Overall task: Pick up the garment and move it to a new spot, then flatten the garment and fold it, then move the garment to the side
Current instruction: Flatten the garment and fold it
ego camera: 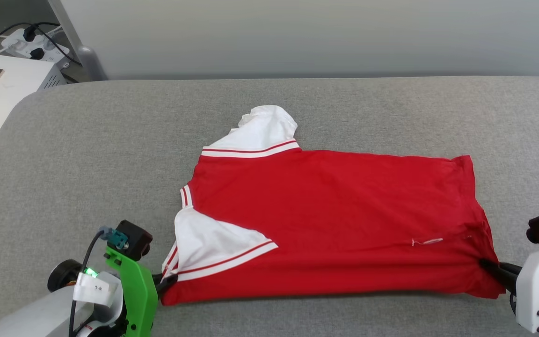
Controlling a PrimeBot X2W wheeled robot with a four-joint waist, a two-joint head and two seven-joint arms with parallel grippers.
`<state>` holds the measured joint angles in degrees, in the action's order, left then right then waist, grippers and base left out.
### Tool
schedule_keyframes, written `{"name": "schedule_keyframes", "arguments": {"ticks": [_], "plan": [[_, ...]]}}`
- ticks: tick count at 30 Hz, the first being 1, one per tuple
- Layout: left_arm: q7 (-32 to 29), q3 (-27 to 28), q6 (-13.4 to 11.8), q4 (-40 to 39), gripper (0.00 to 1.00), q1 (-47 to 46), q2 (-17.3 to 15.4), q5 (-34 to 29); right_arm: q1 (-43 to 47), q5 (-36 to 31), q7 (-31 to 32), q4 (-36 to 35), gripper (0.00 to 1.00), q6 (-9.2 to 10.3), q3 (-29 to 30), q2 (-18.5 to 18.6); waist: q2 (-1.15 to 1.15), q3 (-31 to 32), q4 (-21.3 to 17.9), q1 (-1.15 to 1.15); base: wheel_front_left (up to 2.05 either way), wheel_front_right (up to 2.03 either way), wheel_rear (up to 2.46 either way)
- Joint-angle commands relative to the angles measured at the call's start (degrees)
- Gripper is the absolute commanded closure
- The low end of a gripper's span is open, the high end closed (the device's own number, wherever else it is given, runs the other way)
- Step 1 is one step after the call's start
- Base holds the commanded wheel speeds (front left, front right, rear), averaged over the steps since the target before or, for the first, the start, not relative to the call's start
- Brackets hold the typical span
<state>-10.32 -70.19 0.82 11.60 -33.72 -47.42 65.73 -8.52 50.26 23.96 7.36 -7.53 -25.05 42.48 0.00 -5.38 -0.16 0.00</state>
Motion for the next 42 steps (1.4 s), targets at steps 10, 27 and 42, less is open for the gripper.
{"name": "schedule_keyframes", "arguments": {"ticks": [10,27,42], "plan": [[-0.6,-0.9,-2.1,0.0,1.0,4.2,-0.5,-0.1,6.7,-2.0,2.9,1.2,1.0,0.04,4.7,-1.9,0.0,-0.9,-1.0,0.0,0.0,0.0,0.0],[1.9,-0.6,-3.3,1.9,0.0,0.9,0.0,-5.9,5.7,-5.1,-6.8,3.7,0.0,0.04,6.7,-6.3,0.0,0.2,0.2,0.0,0.0,0.0,0.0],[1.9,7.3,-1.5,-4.8,0.0,-18.9,-2.0,-12.2,4.4,-15.9,-19.1,-10.9,0.0,0.04,19.8,-12.7,0.0,-4.6,-3.4,0.0,0.0,0.0,0.0]]}}
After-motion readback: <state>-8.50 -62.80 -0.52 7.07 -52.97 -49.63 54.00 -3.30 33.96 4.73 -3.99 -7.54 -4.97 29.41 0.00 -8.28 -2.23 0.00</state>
